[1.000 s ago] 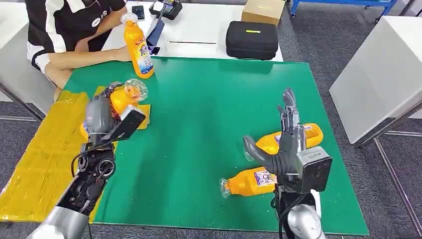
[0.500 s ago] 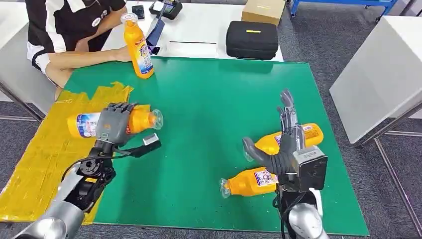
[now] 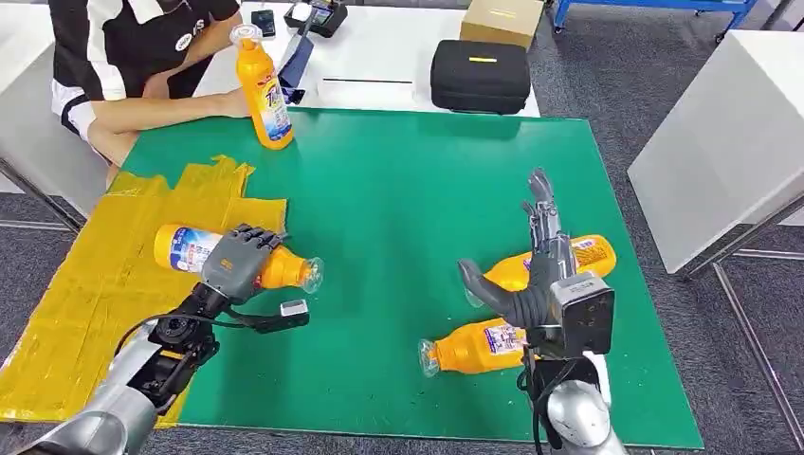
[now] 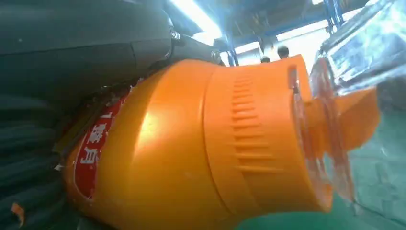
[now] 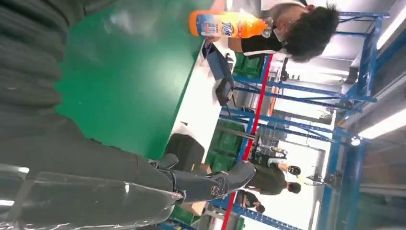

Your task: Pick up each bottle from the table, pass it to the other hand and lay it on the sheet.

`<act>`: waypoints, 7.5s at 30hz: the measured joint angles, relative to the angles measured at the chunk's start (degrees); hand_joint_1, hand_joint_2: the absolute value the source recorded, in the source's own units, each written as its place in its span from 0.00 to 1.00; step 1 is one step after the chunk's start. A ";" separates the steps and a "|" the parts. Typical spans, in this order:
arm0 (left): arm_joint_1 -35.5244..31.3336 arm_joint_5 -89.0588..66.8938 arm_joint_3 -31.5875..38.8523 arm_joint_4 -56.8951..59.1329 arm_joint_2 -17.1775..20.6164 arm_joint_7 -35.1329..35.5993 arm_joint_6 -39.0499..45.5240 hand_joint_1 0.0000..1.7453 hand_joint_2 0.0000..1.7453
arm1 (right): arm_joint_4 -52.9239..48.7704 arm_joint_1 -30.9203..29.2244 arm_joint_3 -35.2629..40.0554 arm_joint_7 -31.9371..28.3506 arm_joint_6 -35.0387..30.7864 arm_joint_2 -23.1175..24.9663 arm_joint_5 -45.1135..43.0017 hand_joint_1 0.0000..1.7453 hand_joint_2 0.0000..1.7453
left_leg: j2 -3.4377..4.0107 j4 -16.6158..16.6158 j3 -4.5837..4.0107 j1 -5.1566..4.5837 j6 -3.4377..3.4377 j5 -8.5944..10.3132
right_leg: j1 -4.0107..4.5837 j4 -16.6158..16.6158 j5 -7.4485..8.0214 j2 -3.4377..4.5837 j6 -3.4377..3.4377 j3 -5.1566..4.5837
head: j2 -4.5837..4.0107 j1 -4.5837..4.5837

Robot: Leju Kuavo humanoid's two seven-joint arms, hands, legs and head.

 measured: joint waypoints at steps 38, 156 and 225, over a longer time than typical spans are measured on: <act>7.05 28.83 2.47 -31.94 -2.82 -6.38 -6.40 0.00 0.00 | -0.90 0.28 -2.03 2.05 0.76 1.95 5.97 0.00 1.00 | -0.03 0.01 0.02 -0.01 0.00 -0.01 | 0.00 0.00 0.01 -0.01 0.01 0.01 | 0.00 -0.02; 9.76 54.51 1.12 -45.09 -7.87 -8.50 -23.65 0.00 0.00 | 63.01 -33.58 6.62 5.20 31.74 -21.88 40.59 0.78 1.00 | -0.19 0.04 0.15 -0.21 0.29 0.19 | -0.17 -0.04 0.17 -0.30 0.24 0.30 | 0.00 0.00; 9.06 56.35 2.36 -40.74 -7.74 -4.50 -24.55 0.00 0.00 | 67.18 -34.18 8.52 3.23 24.17 -17.73 37.88 1.00 1.00 | -0.20 0.03 0.07 -0.21 0.29 0.20 | -0.16 0.00 0.21 -0.27 0.26 0.27 | 0.00 -0.02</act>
